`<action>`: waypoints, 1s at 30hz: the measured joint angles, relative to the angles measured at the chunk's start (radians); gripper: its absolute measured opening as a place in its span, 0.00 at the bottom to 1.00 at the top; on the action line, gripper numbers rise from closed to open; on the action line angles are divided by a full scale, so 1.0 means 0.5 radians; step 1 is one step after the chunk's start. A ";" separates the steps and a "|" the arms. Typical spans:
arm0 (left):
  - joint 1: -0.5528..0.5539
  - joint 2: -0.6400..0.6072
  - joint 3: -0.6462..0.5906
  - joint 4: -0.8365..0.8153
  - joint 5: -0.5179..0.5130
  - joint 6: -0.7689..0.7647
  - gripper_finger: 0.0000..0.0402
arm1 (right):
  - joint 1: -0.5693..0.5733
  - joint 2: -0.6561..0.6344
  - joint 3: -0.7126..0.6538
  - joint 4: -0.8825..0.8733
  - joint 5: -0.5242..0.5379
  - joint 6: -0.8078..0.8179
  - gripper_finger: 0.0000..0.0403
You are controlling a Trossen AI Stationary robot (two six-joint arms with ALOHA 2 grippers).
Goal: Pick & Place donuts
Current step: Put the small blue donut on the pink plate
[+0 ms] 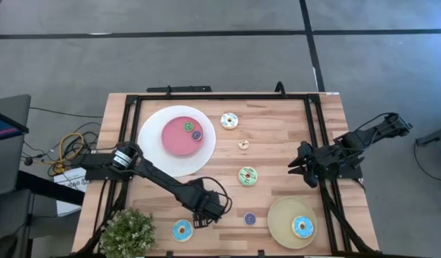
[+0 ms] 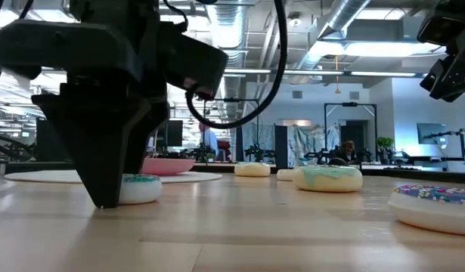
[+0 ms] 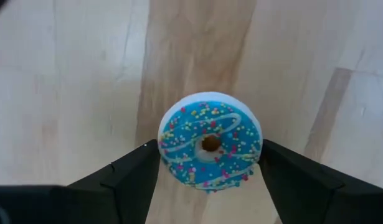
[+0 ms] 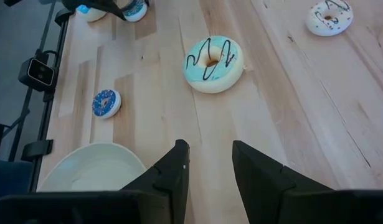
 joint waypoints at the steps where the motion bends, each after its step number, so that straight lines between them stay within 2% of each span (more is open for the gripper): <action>1: 0.001 0.000 -0.002 0.003 -0.004 -0.041 0.66 | 0.000 0.001 0.000 0.000 -0.001 0.000 0.28; 17: -0.001 0.014 0.049 -0.016 -0.083 0.018 0.66 | 0.000 0.001 0.000 0.000 -0.002 -0.001 0.28; 30: -0.001 0.017 0.050 0.003 -0.052 0.031 0.50 | 0.000 0.001 0.000 0.000 -0.002 -0.002 0.28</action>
